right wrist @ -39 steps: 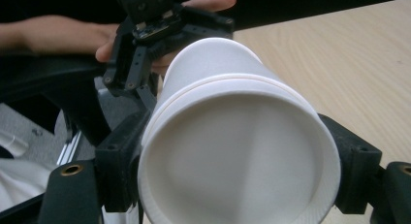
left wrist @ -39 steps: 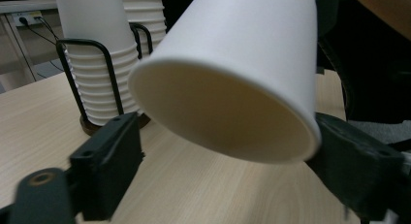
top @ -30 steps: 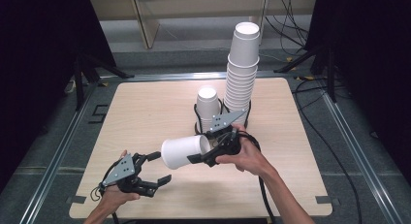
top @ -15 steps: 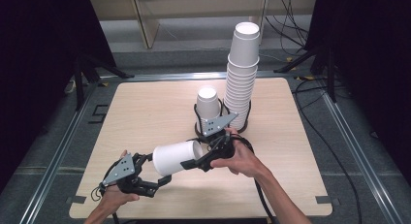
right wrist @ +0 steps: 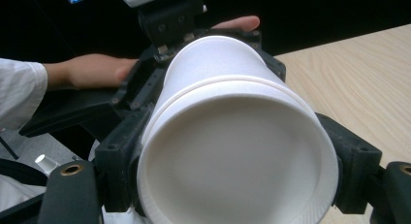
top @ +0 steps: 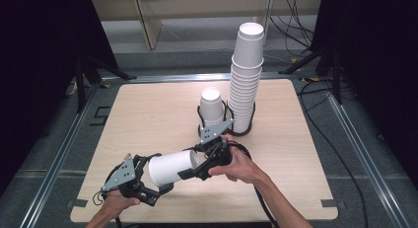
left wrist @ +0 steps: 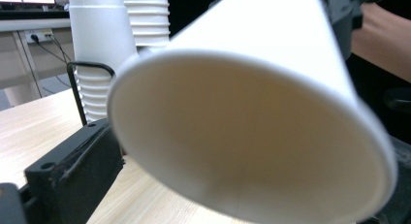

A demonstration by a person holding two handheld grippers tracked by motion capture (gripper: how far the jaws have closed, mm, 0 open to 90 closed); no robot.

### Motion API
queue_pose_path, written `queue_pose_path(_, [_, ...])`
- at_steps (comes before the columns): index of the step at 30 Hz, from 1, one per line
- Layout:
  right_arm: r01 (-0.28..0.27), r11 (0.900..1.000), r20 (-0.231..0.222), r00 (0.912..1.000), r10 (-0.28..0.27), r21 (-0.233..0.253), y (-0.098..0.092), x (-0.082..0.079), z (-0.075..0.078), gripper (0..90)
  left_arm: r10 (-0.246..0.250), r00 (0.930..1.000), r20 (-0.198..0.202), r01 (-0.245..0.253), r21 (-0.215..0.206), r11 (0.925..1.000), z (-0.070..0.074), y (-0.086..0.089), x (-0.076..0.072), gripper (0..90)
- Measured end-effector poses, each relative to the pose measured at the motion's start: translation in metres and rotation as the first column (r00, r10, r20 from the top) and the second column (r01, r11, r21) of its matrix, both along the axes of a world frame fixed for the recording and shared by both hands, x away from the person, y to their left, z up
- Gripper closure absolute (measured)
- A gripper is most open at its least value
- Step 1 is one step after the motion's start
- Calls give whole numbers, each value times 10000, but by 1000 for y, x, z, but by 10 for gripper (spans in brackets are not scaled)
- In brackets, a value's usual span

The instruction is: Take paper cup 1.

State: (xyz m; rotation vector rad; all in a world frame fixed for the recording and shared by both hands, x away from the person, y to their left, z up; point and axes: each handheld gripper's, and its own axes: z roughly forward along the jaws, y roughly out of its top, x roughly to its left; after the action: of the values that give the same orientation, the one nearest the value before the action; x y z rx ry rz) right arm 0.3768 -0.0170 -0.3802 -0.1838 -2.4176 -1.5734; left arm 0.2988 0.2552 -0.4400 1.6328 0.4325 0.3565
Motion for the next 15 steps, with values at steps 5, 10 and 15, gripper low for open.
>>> queue_pose_path(5, [-47,9998,-71,10000,49,188,1,1,-3,244,-196,9997,-127,194,-163,9997,1,2,0,33])
queue_pose_path(10, [-34,9996,-166,9999,39,286,-1,3,-4,246,-302,9993,-199,299,-160,9994,3,3,1,62])
queue_pose_path(15, [-127,9991,-378,9992,142,401,-4,6,-7,248,-414,9991,-116,415,78,9991,5,4,1,96])
